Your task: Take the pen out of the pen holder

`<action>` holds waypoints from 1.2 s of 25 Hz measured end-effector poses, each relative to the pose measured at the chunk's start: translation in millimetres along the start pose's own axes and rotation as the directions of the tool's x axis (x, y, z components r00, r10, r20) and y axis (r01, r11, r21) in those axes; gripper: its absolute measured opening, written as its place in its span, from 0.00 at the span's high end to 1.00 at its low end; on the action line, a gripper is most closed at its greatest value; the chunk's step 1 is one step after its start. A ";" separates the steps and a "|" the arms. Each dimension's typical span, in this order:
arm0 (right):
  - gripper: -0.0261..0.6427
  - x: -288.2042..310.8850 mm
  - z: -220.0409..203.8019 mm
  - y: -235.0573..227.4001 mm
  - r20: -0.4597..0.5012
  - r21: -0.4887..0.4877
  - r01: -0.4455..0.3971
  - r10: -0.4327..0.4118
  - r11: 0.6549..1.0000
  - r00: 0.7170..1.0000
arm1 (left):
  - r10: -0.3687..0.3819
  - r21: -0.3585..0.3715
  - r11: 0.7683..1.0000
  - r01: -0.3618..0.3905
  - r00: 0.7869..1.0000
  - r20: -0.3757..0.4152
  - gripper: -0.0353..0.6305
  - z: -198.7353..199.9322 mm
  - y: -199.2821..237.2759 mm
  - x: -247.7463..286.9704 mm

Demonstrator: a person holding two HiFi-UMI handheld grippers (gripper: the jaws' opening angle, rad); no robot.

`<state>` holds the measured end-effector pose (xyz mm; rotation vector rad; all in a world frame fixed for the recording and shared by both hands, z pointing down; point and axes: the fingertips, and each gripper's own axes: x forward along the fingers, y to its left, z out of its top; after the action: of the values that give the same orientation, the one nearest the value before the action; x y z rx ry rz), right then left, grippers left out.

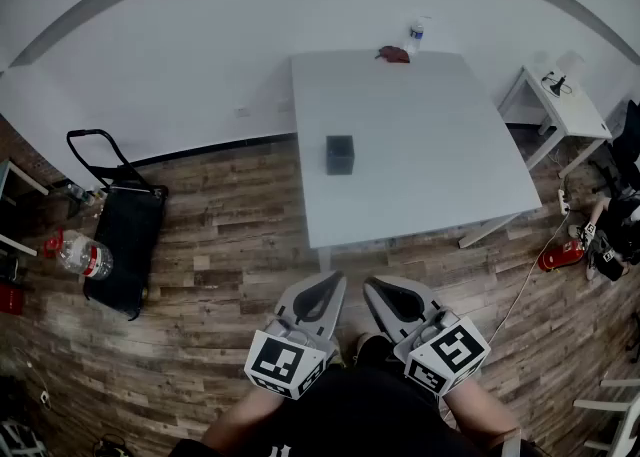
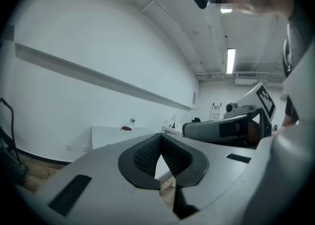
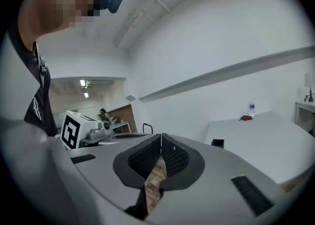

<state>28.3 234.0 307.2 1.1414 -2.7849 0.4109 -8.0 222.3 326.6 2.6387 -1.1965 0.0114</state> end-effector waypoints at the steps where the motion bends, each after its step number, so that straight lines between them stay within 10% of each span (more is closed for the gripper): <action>1: 0.94 4.0 0.7 -3.3 0.001 0.001 0.001 -0.001 1.000 1.000 | 0.003 -0.002 1.000 -0.003 1.000 -0.002 0.94 -0.4 4.9 3.6; 30: 0.94 143.2 40.6 -194.8 -0.031 0.111 -0.146 0.151 0.983 0.988 | 0.181 0.047 0.983 -0.178 0.980 -0.083 0.94 -2.5 141.6 203.8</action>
<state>63.0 -6.9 337.1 0.9364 -2.8546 0.5988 22.4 -17.8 381.5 2.5248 -1.4136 0.1821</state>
